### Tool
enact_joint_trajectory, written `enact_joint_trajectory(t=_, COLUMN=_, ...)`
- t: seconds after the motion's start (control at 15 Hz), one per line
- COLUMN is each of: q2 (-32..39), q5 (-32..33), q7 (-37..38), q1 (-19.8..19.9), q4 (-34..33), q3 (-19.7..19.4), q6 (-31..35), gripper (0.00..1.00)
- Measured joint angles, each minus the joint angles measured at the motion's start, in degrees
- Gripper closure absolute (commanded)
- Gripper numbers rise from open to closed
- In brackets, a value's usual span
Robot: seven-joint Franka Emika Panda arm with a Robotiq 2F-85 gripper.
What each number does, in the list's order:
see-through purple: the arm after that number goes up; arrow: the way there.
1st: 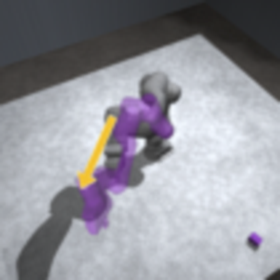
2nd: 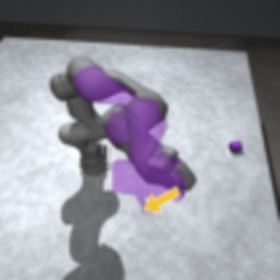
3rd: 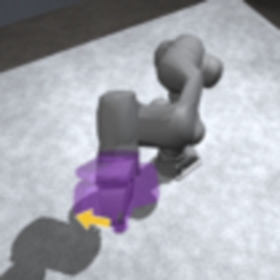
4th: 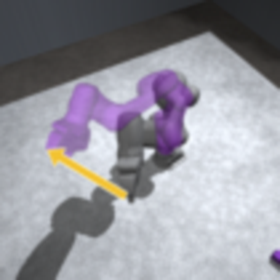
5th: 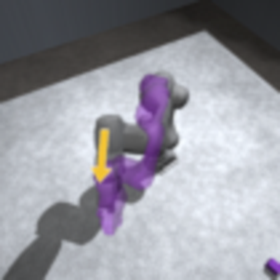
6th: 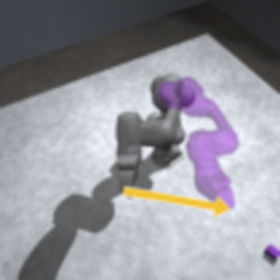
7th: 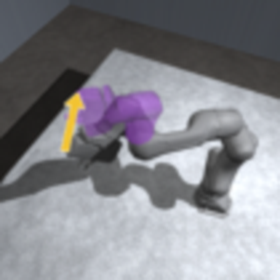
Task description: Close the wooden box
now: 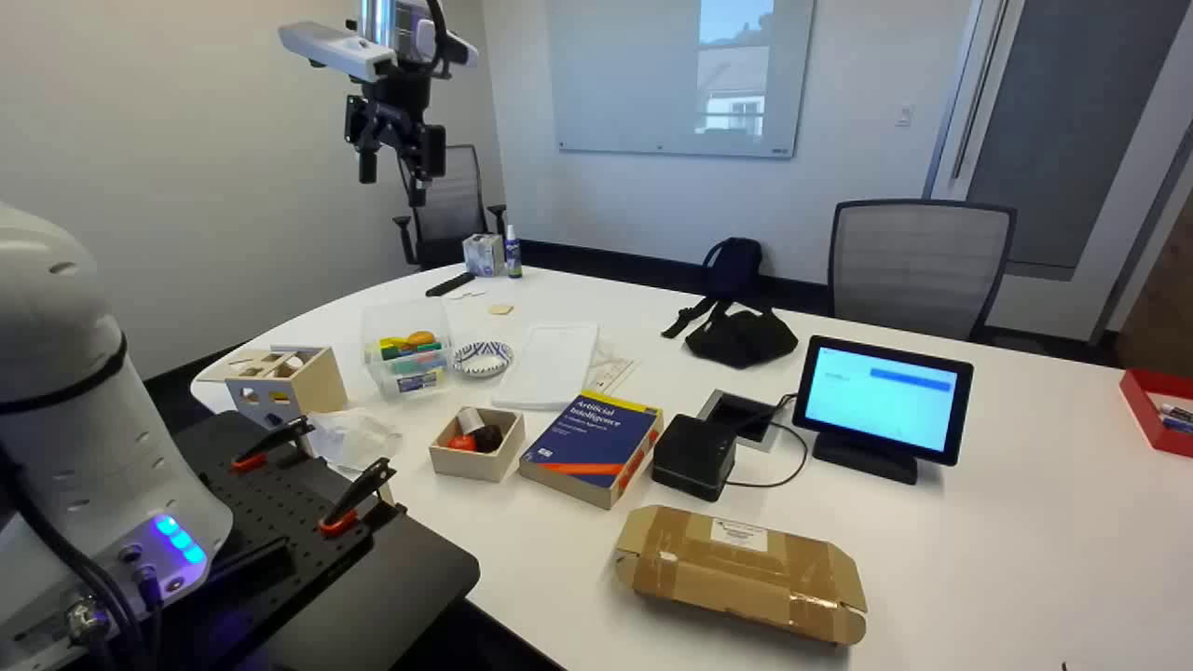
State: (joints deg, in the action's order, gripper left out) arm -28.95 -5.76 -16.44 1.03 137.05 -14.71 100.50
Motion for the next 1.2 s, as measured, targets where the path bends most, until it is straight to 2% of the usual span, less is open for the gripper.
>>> enact_joint_trajectory(t=0.47, q2=0.0, q5=0.0, q7=0.0, q1=0.0, q4=0.0, q3=0.0, q6=0.0, gripper=0.00)
enact_joint_trajectory(t=0.67, q2=1.3, q5=-2.4, q7=1.2, q1=0.0, q4=0.1, q3=1.6, q6=1.6, gripper=0.00)
enact_joint_trajectory(t=0.93, q2=6.5, q5=-6.9, q7=5.7, q1=-1.9, q4=1.5, q3=9.4, q6=9.6, gripper=0.00)
enact_joint_trajectory(t=1.2, q2=11.6, q5=-10.1, q7=8.5, q1=-7.0, q4=3.3, q3=17.3, q6=16.2, gripper=0.00)
